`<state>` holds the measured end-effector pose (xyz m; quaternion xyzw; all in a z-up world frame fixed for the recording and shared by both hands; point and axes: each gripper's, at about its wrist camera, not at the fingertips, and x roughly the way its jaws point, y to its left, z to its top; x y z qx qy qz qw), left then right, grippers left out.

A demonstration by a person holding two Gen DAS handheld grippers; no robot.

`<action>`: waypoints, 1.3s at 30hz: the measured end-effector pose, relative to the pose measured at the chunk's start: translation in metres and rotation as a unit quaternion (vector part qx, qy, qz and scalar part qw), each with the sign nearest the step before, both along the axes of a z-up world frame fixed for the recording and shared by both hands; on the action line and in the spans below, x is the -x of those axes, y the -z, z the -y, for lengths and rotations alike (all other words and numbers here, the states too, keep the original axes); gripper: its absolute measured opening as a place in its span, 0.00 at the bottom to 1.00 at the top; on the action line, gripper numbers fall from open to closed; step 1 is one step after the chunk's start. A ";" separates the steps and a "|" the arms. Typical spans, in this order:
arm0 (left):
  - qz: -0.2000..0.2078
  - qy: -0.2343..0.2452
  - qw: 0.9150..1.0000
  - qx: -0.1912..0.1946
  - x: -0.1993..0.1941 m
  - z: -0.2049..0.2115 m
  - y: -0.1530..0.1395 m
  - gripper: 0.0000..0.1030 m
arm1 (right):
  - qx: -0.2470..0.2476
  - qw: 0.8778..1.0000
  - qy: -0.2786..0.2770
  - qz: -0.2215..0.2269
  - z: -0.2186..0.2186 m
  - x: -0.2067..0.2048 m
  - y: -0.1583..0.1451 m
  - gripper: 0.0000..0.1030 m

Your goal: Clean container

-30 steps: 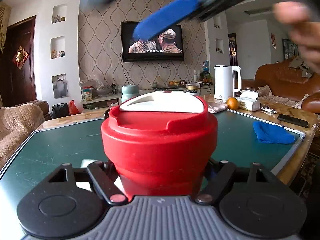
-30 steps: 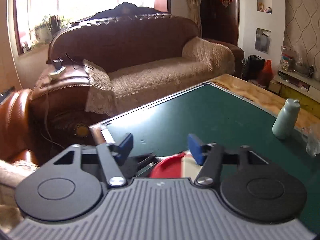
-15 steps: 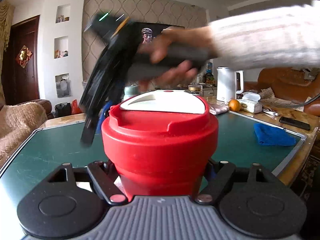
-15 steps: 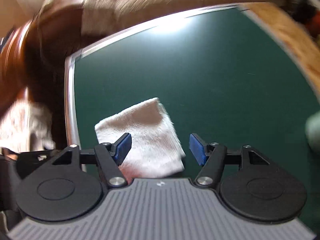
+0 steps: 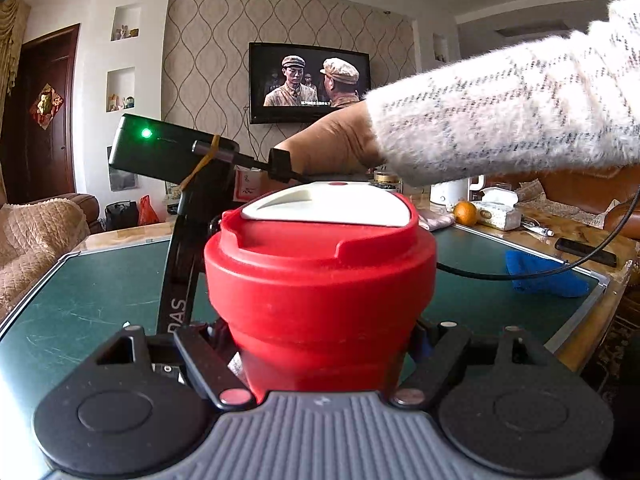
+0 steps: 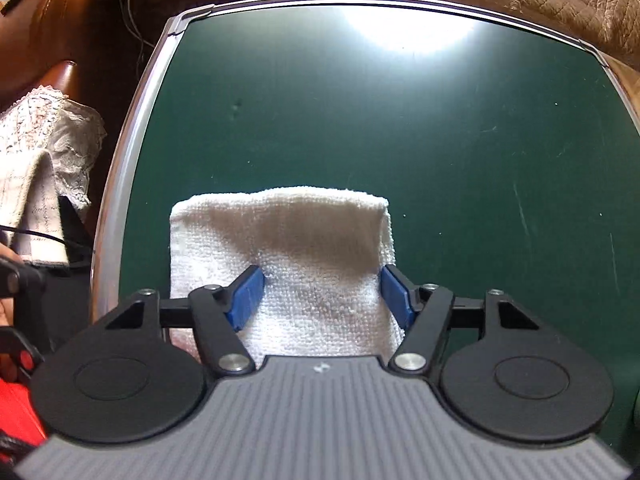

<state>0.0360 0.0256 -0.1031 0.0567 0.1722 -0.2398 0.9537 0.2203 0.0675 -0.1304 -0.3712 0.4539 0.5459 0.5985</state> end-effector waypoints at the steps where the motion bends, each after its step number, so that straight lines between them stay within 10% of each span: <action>1: 0.000 0.000 1.000 0.000 0.000 0.000 0.000 0.79 | 0.000 1.000 0.004 -0.001 0.000 0.002 -0.001 0.60; 4: -0.004 -0.001 1.000 0.005 -0.001 -0.002 0.002 0.79 | -0.005 1.000 0.009 -0.006 0.005 0.009 -0.005 0.20; 13: -0.006 0.000 1.000 0.002 -0.002 -0.002 0.002 0.79 | -0.089 0.991 0.100 0.008 0.067 -0.004 -0.054 0.15; 21: -0.003 0.001 1.000 -0.004 -0.002 -0.002 0.005 0.79 | -0.266 0.942 0.199 0.044 0.177 0.076 -0.183 0.15; 27: 0.003 -0.001 1.000 -0.010 -0.001 -0.001 0.009 0.79 | -0.328 0.917 0.226 0.021 0.226 0.153 -0.223 0.15; 39: 0.007 -0.007 1.000 -0.020 0.000 0.008 0.011 0.78 | -0.187 0.955 0.214 0.083 0.156 0.164 -0.155 0.16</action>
